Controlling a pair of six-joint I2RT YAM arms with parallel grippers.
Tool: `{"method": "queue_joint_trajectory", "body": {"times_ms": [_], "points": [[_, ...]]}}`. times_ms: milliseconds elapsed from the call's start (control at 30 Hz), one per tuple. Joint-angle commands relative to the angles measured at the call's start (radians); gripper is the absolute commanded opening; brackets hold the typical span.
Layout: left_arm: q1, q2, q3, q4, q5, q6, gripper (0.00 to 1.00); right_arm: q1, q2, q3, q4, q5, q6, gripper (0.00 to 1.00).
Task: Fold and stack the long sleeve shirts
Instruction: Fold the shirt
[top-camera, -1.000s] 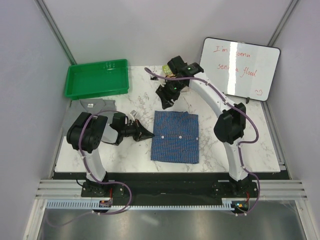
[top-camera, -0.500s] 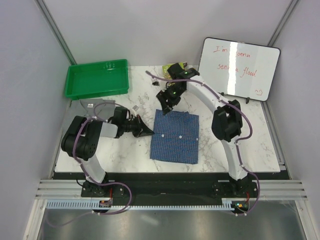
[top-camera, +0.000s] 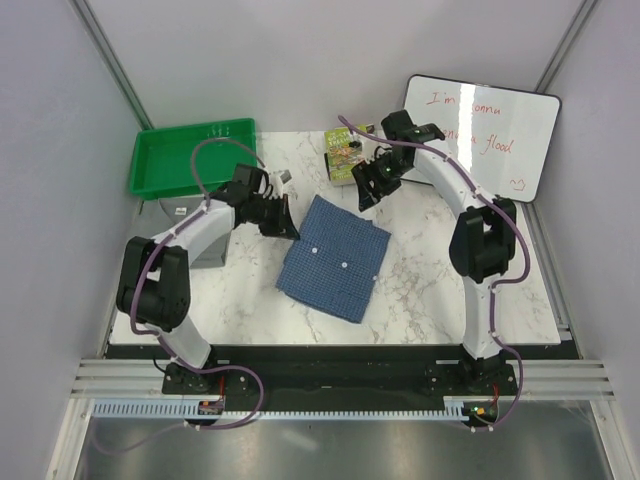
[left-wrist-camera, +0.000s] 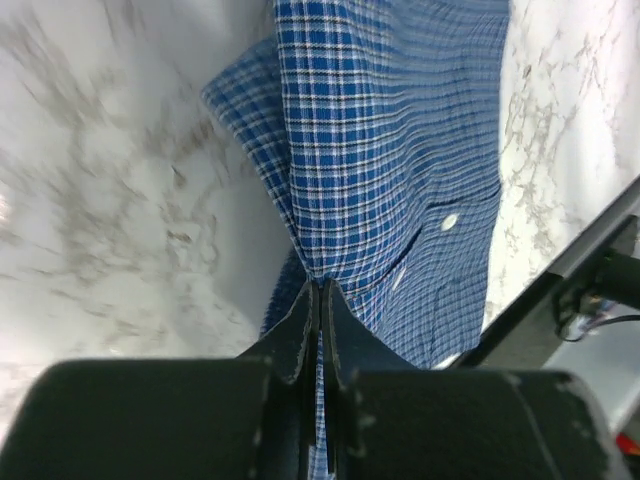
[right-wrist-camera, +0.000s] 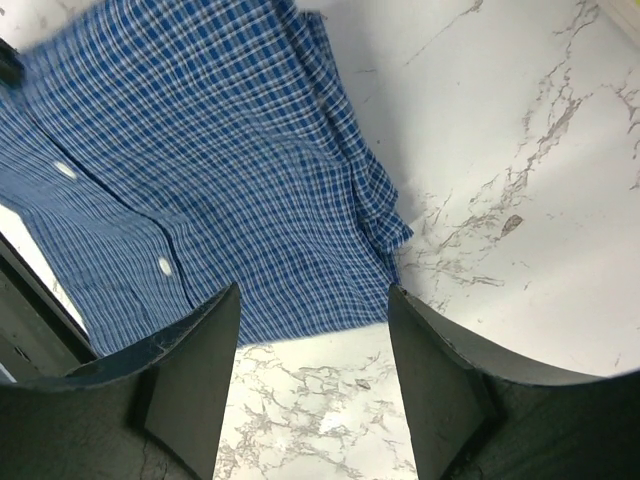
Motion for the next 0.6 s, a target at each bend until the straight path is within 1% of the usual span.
{"method": "queue_joint_trajectory", "body": {"times_ms": [0, 33, 67, 100, 133, 167, 200, 233, 267, 300, 333, 367, 400, 467, 500, 533, 567], "points": [[-0.005, -0.009, 0.411, -0.325, -0.146, 0.373, 0.02, -0.020, -0.068, -0.013, 0.008, -0.017, 0.000, 0.68], [-0.005, 0.004, 0.474, -0.372, -0.160, 0.415, 0.02, -0.024, -0.073, -0.017, 0.011, -0.017, -0.003, 0.68], [-0.020, 0.040, 0.545, -0.461, -0.216, 0.461, 0.02, -0.032, -0.082, -0.023, 0.014, -0.019, -0.006, 0.68], [-0.023, 0.059, 0.685, -0.510, -0.240, 0.542, 0.02, -0.039, -0.085, -0.027, 0.017, -0.020, -0.006, 0.68], [-0.029, 0.085, 0.760, -0.555, -0.261, 0.588, 0.02, -0.043, -0.090, -0.030, 0.017, -0.023, -0.006, 0.68], [-0.048, 0.134, 0.838, -0.642, -0.330, 0.630, 0.02, -0.058, -0.099, -0.037, 0.022, -0.027, -0.004, 0.68], [-0.052, 0.158, 0.978, -0.668, -0.353, 0.697, 0.02, -0.069, -0.105, -0.040, 0.025, -0.033, 0.002, 0.68], [-0.061, 0.178, 1.042, -0.691, -0.388, 0.735, 0.02, -0.078, -0.113, -0.046, 0.028, -0.046, 0.005, 0.68], [-0.093, 0.206, 1.094, -0.713, -0.475, 0.771, 0.02, -0.101, -0.128, -0.066, 0.031, -0.053, 0.008, 0.68], [-0.112, 0.205, 1.133, -0.722, -0.503, 0.820, 0.02, -0.113, -0.137, -0.079, 0.043, -0.060, 0.013, 0.68], [-0.130, 0.200, 1.124, -0.718, -0.527, 0.837, 0.02, -0.124, -0.148, -0.095, 0.050, -0.065, 0.013, 0.68], [-0.175, 0.188, 1.098, -0.715, -0.569, 0.851, 0.02, -0.145, -0.169, -0.129, 0.057, -0.069, 0.010, 0.68], [-0.193, 0.151, 0.990, -0.666, -0.571, 0.855, 0.02, -0.154, -0.180, -0.149, 0.068, -0.073, 0.008, 0.68], [-0.233, 0.105, 0.839, -0.609, -0.596, 0.825, 0.02, -0.185, -0.212, -0.210, 0.080, -0.086, 0.003, 0.68], [-0.250, 0.064, 0.649, -0.565, -0.605, 0.796, 0.02, -0.194, -0.223, -0.230, 0.094, -0.092, 0.003, 0.68], [-0.267, 0.050, 0.556, -0.490, -0.613, 0.773, 0.02, -0.205, -0.232, -0.252, 0.100, -0.097, -0.001, 0.68], [-0.291, 0.036, 0.382, -0.442, -0.607, 0.727, 0.02, -0.210, -0.251, -0.295, 0.105, -0.103, -0.003, 0.68]]}}
